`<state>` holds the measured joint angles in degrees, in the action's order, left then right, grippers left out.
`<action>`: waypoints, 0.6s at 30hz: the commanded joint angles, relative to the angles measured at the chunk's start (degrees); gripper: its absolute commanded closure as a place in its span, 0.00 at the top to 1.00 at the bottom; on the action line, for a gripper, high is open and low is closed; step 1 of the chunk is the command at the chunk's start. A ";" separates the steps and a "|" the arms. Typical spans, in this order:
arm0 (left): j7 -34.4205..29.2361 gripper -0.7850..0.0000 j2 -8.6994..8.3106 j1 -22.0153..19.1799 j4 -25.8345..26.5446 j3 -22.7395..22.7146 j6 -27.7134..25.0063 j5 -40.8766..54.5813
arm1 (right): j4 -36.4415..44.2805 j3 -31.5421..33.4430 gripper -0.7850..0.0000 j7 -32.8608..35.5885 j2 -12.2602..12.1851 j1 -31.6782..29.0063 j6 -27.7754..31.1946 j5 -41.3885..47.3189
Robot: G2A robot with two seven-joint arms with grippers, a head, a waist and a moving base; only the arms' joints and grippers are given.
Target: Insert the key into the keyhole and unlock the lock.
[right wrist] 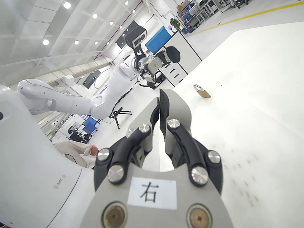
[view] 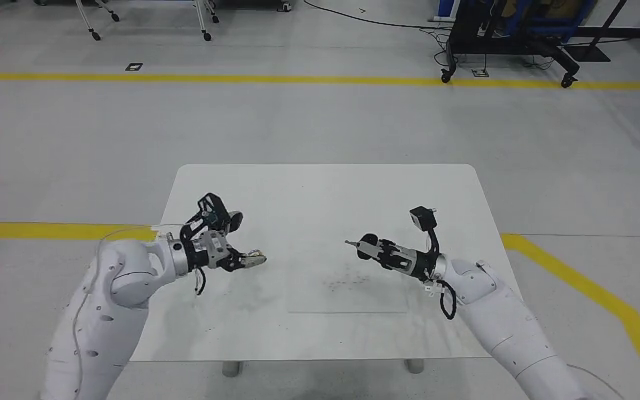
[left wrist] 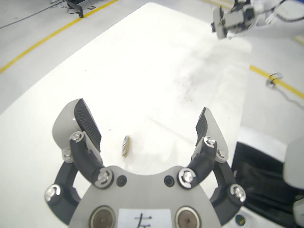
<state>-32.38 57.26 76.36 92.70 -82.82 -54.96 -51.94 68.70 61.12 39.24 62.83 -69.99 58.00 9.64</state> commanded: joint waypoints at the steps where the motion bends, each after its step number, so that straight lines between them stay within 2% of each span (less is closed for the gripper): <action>1: 2.13 1.00 -0.24 1.87 0.71 -0.92 0.23 -8.34 | 0.00 0.00 0.00 0.00 0.00 0.00 0.00 0.00; 4: 5.13 1.00 -0.22 2.39 -0.94 0.57 0.09 -13.20 | 0.00 0.00 0.00 0.00 0.00 0.00 0.00 0.00; 10: 7.59 1.00 0.74 -2.07 -6.35 7.54 4.95 -21.20 | 0.00 0.00 0.00 0.00 0.00 0.00 0.00 0.00; 12: 8.66 0.94 1.01 -3.36 -7.90 9.26 5.47 -22.52 | 0.00 0.00 0.00 0.00 0.00 0.00 0.00 0.00; 14: 9.59 0.81 1.20 -4.48 -9.38 10.60 5.50 -23.55 | 0.00 0.00 0.00 0.00 0.00 0.00 0.00 0.00; 15: 9.86 0.65 1.28 -5.00 -10.06 11.15 5.61 -24.09 | 0.00 0.00 0.00 0.00 0.00 0.00 0.00 0.00; 17: 10.43 0.50 1.40 -5.81 -11.18 12.01 5.76 -24.69 | 0.00 0.00 0.00 0.00 0.00 0.00 0.00 0.00; 18: 10.57 0.49 1.44 -6.12 -11.65 12.31 5.79 -24.86 | 0.00 0.00 0.00 0.00 0.00 0.00 0.00 0.00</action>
<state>-21.96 58.66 70.52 81.51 -70.81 -49.20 -76.65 68.70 61.12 39.24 62.83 -69.99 58.00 9.64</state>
